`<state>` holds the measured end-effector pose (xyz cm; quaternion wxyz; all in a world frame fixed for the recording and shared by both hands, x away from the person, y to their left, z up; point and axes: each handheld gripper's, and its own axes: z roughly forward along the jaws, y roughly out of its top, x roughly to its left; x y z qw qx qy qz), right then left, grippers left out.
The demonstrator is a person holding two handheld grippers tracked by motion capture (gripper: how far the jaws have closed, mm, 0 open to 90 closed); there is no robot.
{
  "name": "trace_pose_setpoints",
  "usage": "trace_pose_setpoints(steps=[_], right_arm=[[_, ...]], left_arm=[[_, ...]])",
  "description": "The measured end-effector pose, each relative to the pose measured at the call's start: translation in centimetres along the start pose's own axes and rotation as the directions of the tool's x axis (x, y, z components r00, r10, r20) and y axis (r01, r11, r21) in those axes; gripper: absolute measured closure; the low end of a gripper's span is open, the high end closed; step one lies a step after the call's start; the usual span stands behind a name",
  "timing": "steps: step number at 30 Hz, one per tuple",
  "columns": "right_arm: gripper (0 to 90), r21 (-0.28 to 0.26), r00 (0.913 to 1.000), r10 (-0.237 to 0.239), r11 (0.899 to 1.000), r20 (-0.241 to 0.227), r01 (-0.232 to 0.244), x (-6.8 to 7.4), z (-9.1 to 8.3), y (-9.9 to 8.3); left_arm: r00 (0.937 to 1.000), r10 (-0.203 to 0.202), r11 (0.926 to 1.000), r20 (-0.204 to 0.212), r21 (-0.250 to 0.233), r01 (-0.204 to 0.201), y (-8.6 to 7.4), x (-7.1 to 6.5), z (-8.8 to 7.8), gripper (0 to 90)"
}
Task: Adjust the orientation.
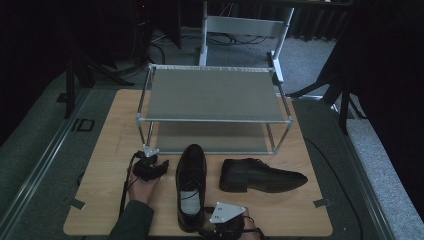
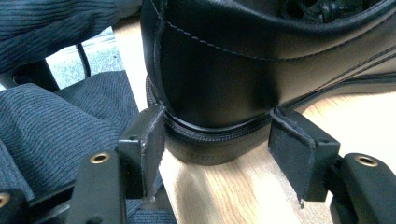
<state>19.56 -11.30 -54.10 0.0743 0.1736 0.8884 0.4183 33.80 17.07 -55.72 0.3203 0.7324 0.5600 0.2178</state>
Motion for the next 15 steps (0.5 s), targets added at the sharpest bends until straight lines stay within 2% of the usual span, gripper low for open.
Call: trace_pose_setpoints(steps=[4,11,13,15], right_arm=[[36.0,0.0,1.0,0.002,1.0,-0.002,-0.002,0.0,0.0,0.0],[36.1,0.0,1.0,0.008,1.0,-0.004,-0.008,-0.1,0.0,0.0],[35.4,0.001,0.9999,-0.005,1.0,0.011,0.005,-0.2,-0.5,0.1],[36.6,-0.014,0.9987,-0.011,1.0,0.049,0.011,-0.7,-1.5,0.3]], left_arm=[[0.9995,0.025,0.9997,-0.019,0.002,-0.025,0.8,0.3,0.8,52.6],[0.9996,0.02,0.9998,-0.019,0.002,-0.02,1.0,0.4,1.1,51.2],[0.9997,0.022,0.9997,-0.01,0.008,-0.022,0.8,0.2,0.8,49.9],[0.9998,0.017,0.9998,0.006,0.01,-0.017,0.4,-0.1,0.4,49.1]])
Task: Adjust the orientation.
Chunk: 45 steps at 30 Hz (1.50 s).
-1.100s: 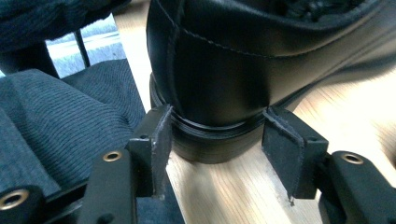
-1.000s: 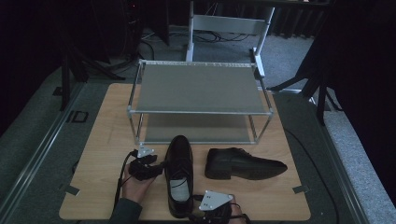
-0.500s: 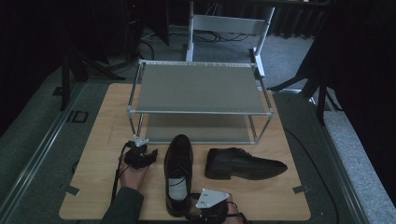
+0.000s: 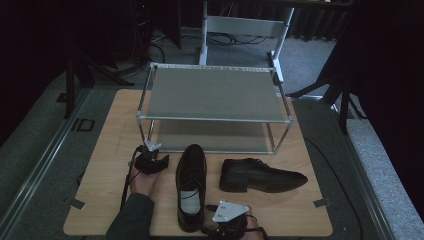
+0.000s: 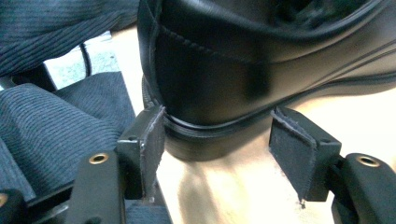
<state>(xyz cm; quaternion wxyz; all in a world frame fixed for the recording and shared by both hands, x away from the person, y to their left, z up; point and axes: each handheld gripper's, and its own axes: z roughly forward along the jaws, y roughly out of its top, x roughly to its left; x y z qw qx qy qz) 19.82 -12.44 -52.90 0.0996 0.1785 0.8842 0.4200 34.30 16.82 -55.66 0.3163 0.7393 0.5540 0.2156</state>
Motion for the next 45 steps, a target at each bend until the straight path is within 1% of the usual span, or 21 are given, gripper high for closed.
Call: trace_pose_setpoints(steps=[3,5,7,8,9,11,12,13,14,16,17,20,23,24,27,31,32,36,38,42,45], right_arm=[[36.8,-0.03,0.9958,0.045,0.999,0.08,-0.043,-2.0,-1.9,0.2],[37.1,-0.045,0.9873,0.089,0.995,0.132,-0.084,-3.6,-3.1,0.2],[37.1,-0.048,0.9696,0.15,0.989,0.194,-0.143,-5.5,-4.4,0.3],[39.9,-0.052,0.9587,0.176,0.984,0.224,-0.168,-6.4,-5.1,0.3],[37.2,-0.073,0.95,0.211,0.977,0.23,-0.2,-7.5,-6.0,0.3],[36.9,-0.084,0.9218,0.244,0.97,0.301,-0.23,-9.0,-7.3,0.4],[36.9,-0.103,0.9097,0.265,0.964,0.32,-0.245,-9.7,-8.0,0.4],[36.7,-0.126,0.9027,0.289,0.957,0.319,-0.262,-10.4,-8.7,0.5],[36.5,-0.138,0.8903,0.307,0.951,0.336,-0.276,-11.1,-9.4,0.6],[36.4,-0.148,0.8698,0.317,0.948,0.378,-0.281,-11.9,-10.2,0.6],[36.0,-0.15,0.8626,0.324,0.946,0.389,-0.288,-12.3,-10.4,0.5],[34.9,-0.133,0.8212,0.349,0.936,0.451,-0.325,-13.7,-10.8,0.2],[34.9,-0.133,0.7984,0.377,0.924,0.47,-0.358,-14.5,-11.0,-0.3],[34.9,-0.134,0.7932,0.383,0.921,0.473,-0.365,-14.6,-11.1,-0.5],[35.0,-0.143,0.7852,0.398,0.915,0.474,-0.378,-14.7,-11.6,-0.8],[34.9,-0.137,0.775,0.403,0.912,0.487,-0.388,-14.8,-12.1,-1.1],[34.9,-0.137,0.775,0.403,0.912,0.487,-0.388,-14.8,-12.1,-1.1],[33.5,-0.128,0.7564,0.41,0.905,0.51,-0.405,-15.2,-12.4,-1.6],[32.9,-0.122,0.75,0.417,0.901,0.514,-0.417,-15.3,-12.4,-1.9],[31.9,-0.116,0.7419,0.428,0.893,0.516,-0.434,-15.5,-12.6,-2.6],[31.4,-0.106,0.7455,0.432,0.89,0.507,-0.444,-15.4,-12.7,-3.0]], left_arm=[[0.9996,0.015,0.9999,0.024,0.002,-0.016,-0.6,-0.5,-0.6,48.5],[0.9987,0.02,0.9998,0.046,-0.001,-0.02,-1.0,-0.7,-1.0,48.2],[0.9981,0.013,0.9999,0.061,0.001,-0.013,-1.2,-0.6,-1.3,48.1],[0.9976,0.009,0.9999,0.068,0.005,-0.009,-1.3,-0.6,-1.5,48.0],[0.9973,0.001,1.0,0.074,0.002,-0.001,-1.4,-0.6,-1.6,47.8],[0.9968,0.0,1.0,0.08,-0.001,0.001,-1.5,-0.6,-1.8,47.8],[0.9967,-0.003,1.0,0.082,-0.002,0.003,-1.6,-0.6,-1.9,47.7],[0.996,-0.006,1.0,0.089,-0.005,0.007,-1.7,-0.6,-2.0,47.7],[0.9959,-0.006,1.0,0.09,-0.004,0.006,-1.7,-0.6,-2.1,47.7],[0.9957,-0.012,0.9999,0.092,-0.008,0.012,-1.9,-0.7,-2.2,47.5],[0.9948,-0.016,0.9998,0.1,-0.006,0.017,-1.9,-0.8,-2.3,47.5],[0.9942,-0.013,0.9999,0.106,-0.007,0.014,-2.0,-1.0,-2.4,47.4],[0.9936,-0.014,0.9999,0.112,-0.007,0.015,-2.1,-1.0,-2.5,47.4],[0.9934,-0.016,0.9998,0.113,-0.007,0.017,-2.0,-1.0,-2.4,47.4],[0.9932,-0.023,0.9997,0.114,-0.002,0.023,-2.0,-0.9,-2.4,47.4],[0.9926,-0.024,0.9997,0.119,-0.001,0.024,-2.2,-0.9,-2.4,47.3],[0.9926,-0.024,0.9997,0.119,-0.001,0.024,-2.2,-0.9,-2.4,47.3],[0.9927,-0.019,0.9998,0.119,-0.001,0.02,-2.2,-1.1,-2.4,47.3],[0.9928,-0.019,0.9998,0.118,-0.001,0.019,-2.2,-1.1,-2.3,47.3],[0.9922,-0.014,0.9999,0.124,0.001,0.014,-2.2,-1.3,-2.4,47.3],[0.9919,-0.01,0.9999,0.126,-0.005,0.011,-2.1,-1.6,-2.4,47.2]])
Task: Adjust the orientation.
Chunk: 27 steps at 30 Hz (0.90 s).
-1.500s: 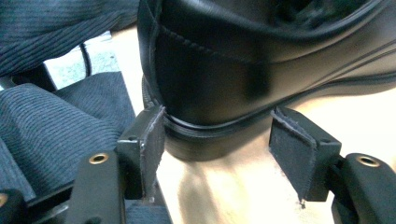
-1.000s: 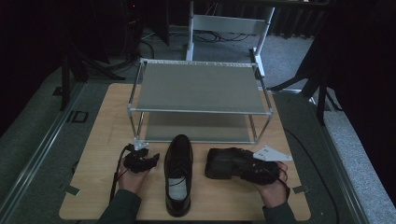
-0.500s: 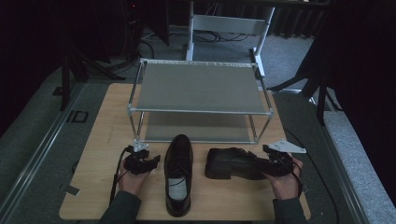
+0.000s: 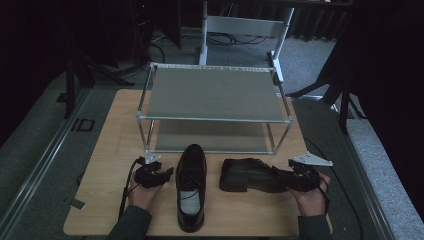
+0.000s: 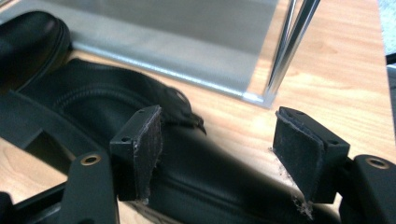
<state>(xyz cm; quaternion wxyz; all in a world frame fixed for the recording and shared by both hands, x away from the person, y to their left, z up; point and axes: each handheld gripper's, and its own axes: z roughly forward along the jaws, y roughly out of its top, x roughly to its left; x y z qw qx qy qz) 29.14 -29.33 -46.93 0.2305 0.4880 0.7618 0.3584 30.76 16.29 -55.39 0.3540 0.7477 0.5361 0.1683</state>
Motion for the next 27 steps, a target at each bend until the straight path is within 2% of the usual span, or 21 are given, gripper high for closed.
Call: trace_pose_setpoints(steps=[4,9,14,18,22,27], right_arm=[[31.7,-0.009,0.9996,0.025,1.0,-0.013,-0.025,-0.2,0.0,-0.4],[35.5,-0.016,0.9996,0.01,1.0,-0.028,-0.01,0.0,-0.3,-0.7],[35.8,-0.011,0.9953,0.013,1.0,-0.096,-0.014,-0.2,-1.1,-1.2],[35.4,0.008,0.9864,0.007,1.0,-0.164,-0.006,-0.1,-2.2,-2.0],[32.9,0.012,0.9826,-0.01,1.0,-0.185,0.013,0.2,-3.2,-3.2],[31.8,0.011,0.9782,-0.003,1.0,-0.208,0.006,0.6,-3.5,-3.8]], left_arm=[[1.0,0.002,1.0,0.005,0.0,-0.002,-0.1,-0.1,-0.1,47.1],[0.9999,0.0,1.0,0.011,0.0,0.0,-0.1,-0.1,-0.2,47.1],[0.9999,-0.001,1.0,0.014,-0.001,0.001,-0.1,-0.2,-0.2,47.1],[0.9999,-0.001,1.0,0.014,-0.002,0.001,-0.1,-0.4,-0.2,47.1],[0.9999,0.004,1.0,0.016,0.003,-0.004,-0.2,-0.4,-0.1,47.1],[0.9999,0.004,1.0,0.015,0.004,-0.004,-0.2,-0.5,0.0,47.1]])
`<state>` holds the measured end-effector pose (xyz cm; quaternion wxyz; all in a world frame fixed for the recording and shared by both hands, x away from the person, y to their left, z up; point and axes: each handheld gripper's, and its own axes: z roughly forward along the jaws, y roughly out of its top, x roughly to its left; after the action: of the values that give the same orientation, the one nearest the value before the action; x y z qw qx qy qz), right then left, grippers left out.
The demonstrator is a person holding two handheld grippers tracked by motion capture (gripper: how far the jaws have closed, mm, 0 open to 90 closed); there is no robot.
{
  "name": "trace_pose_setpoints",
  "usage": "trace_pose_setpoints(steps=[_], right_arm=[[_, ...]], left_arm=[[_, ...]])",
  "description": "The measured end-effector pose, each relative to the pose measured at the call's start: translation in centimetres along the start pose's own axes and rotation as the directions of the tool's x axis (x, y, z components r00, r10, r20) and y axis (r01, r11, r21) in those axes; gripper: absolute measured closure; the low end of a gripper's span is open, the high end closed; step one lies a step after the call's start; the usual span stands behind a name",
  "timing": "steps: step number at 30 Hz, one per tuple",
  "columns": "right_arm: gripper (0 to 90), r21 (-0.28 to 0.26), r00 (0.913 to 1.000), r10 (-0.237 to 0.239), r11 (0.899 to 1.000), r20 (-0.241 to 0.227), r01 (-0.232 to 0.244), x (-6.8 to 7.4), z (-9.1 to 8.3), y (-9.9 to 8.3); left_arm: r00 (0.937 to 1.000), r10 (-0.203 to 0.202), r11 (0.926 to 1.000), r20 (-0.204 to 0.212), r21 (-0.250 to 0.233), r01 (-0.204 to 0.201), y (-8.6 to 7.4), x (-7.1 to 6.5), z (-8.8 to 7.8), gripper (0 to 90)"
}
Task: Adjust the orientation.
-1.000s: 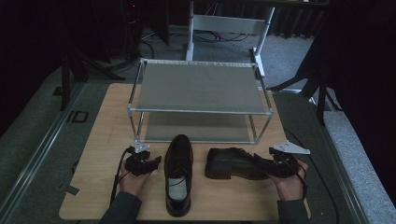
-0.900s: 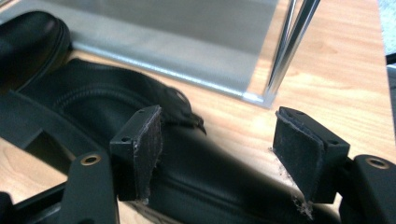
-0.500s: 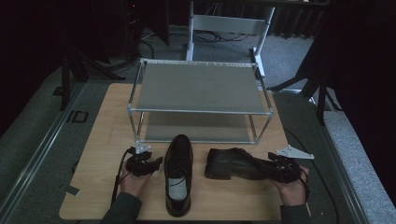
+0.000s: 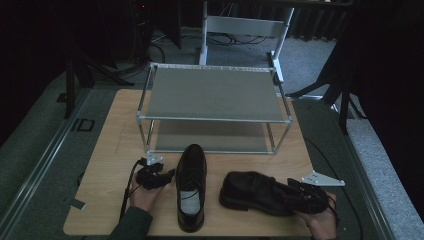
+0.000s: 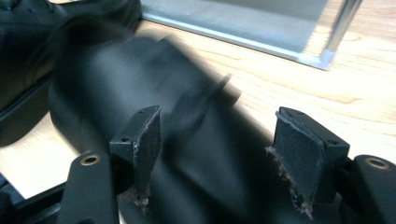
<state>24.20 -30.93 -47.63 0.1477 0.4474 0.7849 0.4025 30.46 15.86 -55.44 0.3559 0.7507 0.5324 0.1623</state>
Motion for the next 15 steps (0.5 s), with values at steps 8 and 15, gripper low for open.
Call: trace_pose_setpoints(steps=[8,15], right_arm=[[31.8,-0.009,0.9997,0.001,1.0,-0.026,-0.001,0.74,0.23,-0.4],[31.6,-0.017,0.9999,0.013,1.0,0.004,-0.013,0.23,-0.59,-0.98]], left_arm=[[1.0,-0.002,1.0,-0.001,-0.004,0.002,-0.04,0.06,-0.11,47.1],[1.0,0.0,1.0,-0.003,-0.006,0.0,-0.01,0.05,-0.18,47.1]])
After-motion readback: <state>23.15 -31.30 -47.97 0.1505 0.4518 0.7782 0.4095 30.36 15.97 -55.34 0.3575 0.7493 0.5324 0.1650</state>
